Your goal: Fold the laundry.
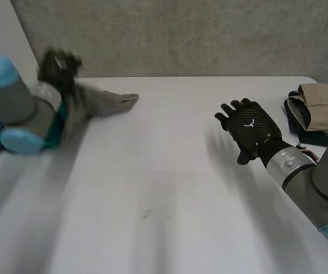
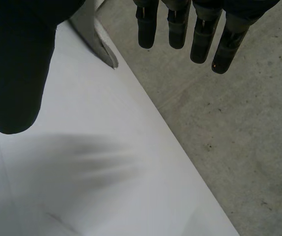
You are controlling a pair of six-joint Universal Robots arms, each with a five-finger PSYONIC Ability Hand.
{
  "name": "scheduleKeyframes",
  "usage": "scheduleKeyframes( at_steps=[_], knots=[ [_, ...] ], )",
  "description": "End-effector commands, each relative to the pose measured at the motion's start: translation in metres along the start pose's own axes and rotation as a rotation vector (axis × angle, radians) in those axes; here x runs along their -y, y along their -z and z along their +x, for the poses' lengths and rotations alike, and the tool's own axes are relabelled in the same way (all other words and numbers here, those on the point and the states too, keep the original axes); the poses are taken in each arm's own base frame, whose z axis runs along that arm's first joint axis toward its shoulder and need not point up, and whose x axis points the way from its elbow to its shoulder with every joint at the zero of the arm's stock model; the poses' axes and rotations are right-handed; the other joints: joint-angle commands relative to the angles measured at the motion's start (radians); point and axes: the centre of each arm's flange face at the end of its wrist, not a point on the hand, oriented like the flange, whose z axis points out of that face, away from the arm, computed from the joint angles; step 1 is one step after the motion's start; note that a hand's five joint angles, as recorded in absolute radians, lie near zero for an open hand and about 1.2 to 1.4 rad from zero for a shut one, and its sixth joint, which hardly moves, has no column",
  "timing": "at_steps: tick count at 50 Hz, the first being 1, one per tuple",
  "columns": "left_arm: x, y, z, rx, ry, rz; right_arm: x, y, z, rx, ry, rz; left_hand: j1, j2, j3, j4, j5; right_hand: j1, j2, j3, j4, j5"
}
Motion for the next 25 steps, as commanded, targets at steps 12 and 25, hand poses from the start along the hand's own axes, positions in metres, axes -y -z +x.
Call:
scheduleKeyframes(
  at_steps=[12, 25],
  knots=[
    [0.119, 0.004, -0.124, 0.294, 0.092, 0.312, 0.0, 0.001, -0.001, 0.002, -0.002, -0.002, 0.286, 0.204, 0.209, 0.2, 0.259, -0.025, -0.043, -0.034, -0.058, -0.058],
    [0.146, 0.027, -0.034, 0.052, 0.335, 0.296, 0.0, -0.003, 0.012, -0.064, 0.003, -0.022, 0.286, 0.204, 0.209, 0.2, 0.259, -0.025, -0.043, -0.034, -0.058, -0.058]
  ],
)
